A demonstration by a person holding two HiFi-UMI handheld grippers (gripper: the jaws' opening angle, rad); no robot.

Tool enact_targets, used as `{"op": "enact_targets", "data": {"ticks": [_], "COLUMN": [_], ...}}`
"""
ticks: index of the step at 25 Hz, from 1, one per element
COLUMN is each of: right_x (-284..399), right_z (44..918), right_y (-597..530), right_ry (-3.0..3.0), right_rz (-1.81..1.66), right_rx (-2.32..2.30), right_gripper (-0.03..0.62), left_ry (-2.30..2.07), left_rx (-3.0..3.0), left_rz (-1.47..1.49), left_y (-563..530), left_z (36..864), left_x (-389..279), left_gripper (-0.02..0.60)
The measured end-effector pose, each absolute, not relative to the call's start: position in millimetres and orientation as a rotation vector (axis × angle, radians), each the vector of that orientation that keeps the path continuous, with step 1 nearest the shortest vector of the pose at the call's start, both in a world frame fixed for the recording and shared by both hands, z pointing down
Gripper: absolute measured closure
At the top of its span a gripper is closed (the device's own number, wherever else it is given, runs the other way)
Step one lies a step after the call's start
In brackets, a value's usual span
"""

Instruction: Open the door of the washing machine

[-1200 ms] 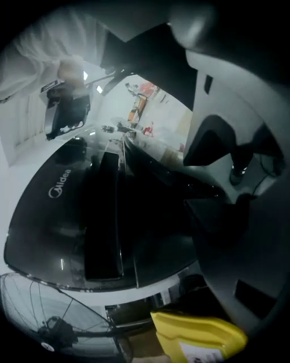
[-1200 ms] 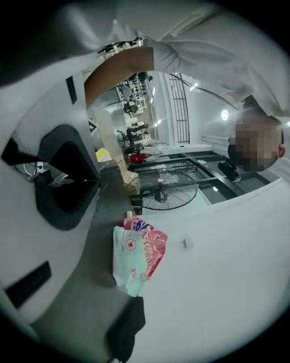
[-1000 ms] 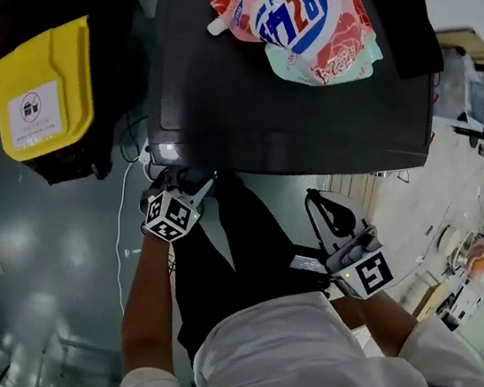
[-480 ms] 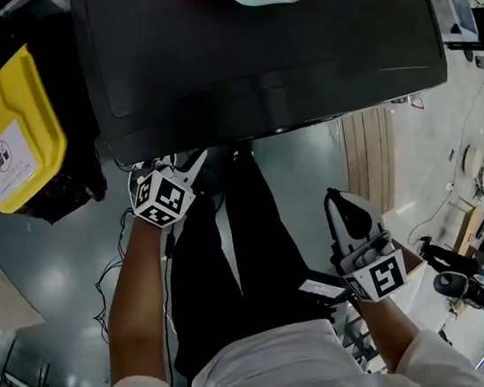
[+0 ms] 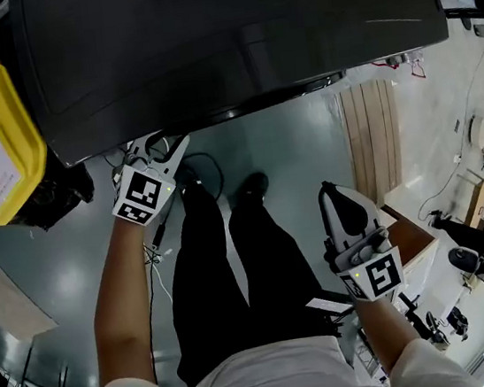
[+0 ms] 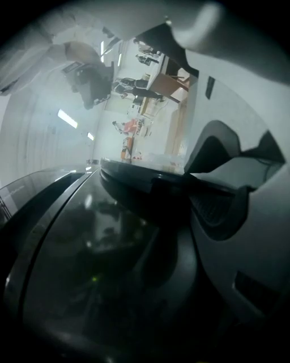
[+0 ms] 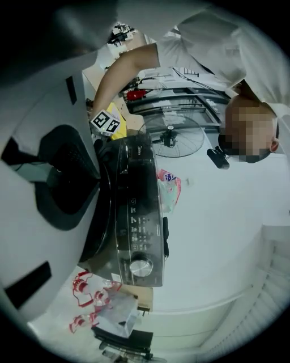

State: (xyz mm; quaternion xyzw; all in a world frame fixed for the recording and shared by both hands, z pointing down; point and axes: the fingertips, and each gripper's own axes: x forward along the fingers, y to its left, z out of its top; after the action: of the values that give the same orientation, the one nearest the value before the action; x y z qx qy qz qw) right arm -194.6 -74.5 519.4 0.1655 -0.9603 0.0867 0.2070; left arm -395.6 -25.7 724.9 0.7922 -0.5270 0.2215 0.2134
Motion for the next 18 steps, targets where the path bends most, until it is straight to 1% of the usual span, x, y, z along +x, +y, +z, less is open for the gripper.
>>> {"op": "enact_targets", "data": {"ticks": [2,8,18], "right_x": [-188,-181,-138], "right_z": [529,573,573], "right_y": [-74,-68,-67], "right_ry": [-2.681,-2.715,-2.733], "right_rz": [0.267,0.276,0.295], "right_rx": [0.451,0.38,0.416], "right_gripper": [0.562,0.562,0.562], "left_ry": [-1.468,-1.465,-1.565], "left_rx": [2.177,2.131,1.99], "left_rz": [0.581,0.601,0.622], "left_y": [-28,-23,-21], "left_z": [721,728,728], "left_x": [-396,-397,-392], "left_gripper": [0.474,0.482,0.479]}}
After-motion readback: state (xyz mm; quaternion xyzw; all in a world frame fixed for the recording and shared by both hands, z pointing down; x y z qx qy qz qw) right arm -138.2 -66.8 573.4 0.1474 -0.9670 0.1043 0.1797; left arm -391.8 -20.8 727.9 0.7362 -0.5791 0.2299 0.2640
